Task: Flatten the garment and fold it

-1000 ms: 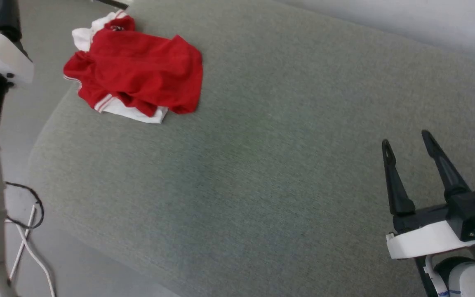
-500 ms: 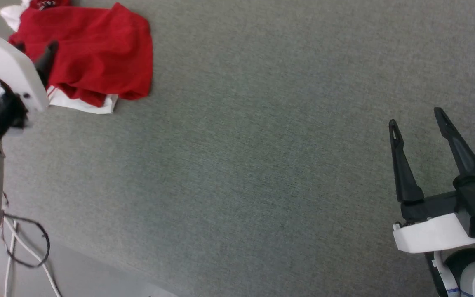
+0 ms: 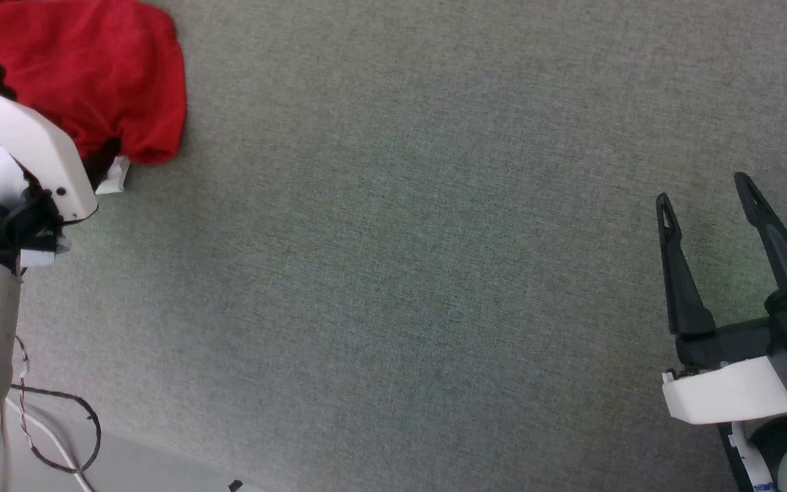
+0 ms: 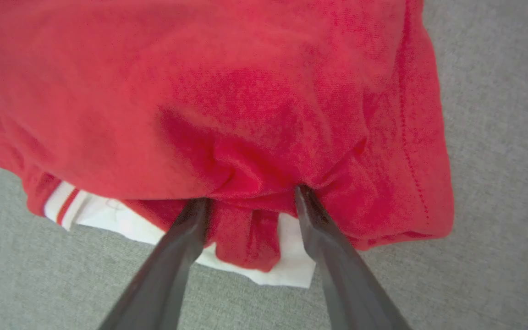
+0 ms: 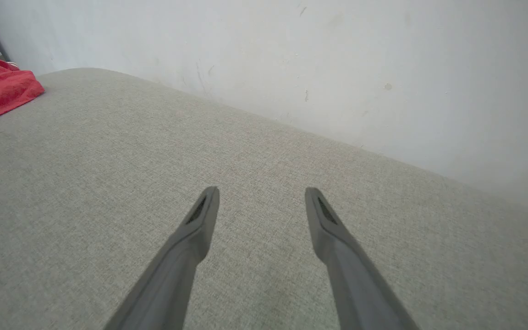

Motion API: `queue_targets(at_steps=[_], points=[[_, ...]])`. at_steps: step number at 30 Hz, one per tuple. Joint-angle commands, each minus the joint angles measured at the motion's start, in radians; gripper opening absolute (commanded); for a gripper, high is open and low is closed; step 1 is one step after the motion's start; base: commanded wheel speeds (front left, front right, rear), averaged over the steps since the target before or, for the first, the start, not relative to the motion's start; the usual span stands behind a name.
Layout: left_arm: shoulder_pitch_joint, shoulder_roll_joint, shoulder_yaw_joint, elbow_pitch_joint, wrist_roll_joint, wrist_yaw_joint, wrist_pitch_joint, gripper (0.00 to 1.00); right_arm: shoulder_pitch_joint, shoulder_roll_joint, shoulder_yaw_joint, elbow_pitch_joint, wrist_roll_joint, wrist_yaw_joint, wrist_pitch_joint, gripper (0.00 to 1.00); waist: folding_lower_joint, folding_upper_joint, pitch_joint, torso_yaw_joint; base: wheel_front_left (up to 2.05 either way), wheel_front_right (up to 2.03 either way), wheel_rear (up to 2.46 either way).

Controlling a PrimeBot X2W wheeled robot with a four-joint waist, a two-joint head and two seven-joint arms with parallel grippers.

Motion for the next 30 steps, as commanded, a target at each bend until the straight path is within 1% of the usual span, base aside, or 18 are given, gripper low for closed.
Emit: queue_targets(at_steps=[1, 7, 15, 19, 23, 30], points=[[0.011, 0.000, -0.014, -0.008, -0.015, -0.007, -0.008, 0.00, 0.003, -0.006, 0.000, -0.010, -0.005, -0.001, 0.004, 1.00, -0.0001, 0.0000, 0.010, -0.007, 0.00, 0.00, 0.00], [0.023, 0.028, -0.066, -0.031, -0.087, -0.007, -0.010, 0.00, -0.001, -0.007, 0.006, -0.007, -0.001, -0.001, 0.008, 1.00, -0.0001, 0.0000, 0.005, -0.008, 0.00, 0.00, 0.00], [0.019, 0.087, -0.090, -0.036, -0.122, -0.007, -0.051, 0.00, -0.006, -0.003, 0.018, 0.031, 0.017, -0.001, -0.011, 1.00, -0.0001, 0.0000, -0.049, -0.020, 0.00, 0.00, 0.00], [0.003, 0.121, -0.094, -0.045, -0.112, -0.007, -0.094, 0.00, -0.007, 0.002, 0.022, 0.062, 0.033, -0.001, -0.037, 1.00, -0.0001, 0.0000, -0.098, -0.026, 0.00, 0.00, 0.00], [-0.022, 0.174, -0.096, -0.068, -0.093, -0.007, -0.129, 0.00, -0.007, 0.008, 0.027, 0.101, 0.055, -0.001, -0.070, 1.00, -0.0001, 0.0000, -0.156, -0.038, 0.00, 0.00, 0.00], [-0.101, 0.246, -0.099, -0.153, -0.037, -0.006, -0.186, 0.00, 0.004, 0.013, 0.023, 0.175, 0.114, -0.001, -0.136, 1.00, -0.0001, 0.0000, -0.255, -0.061, 0.00, 0.00, 0.00]])
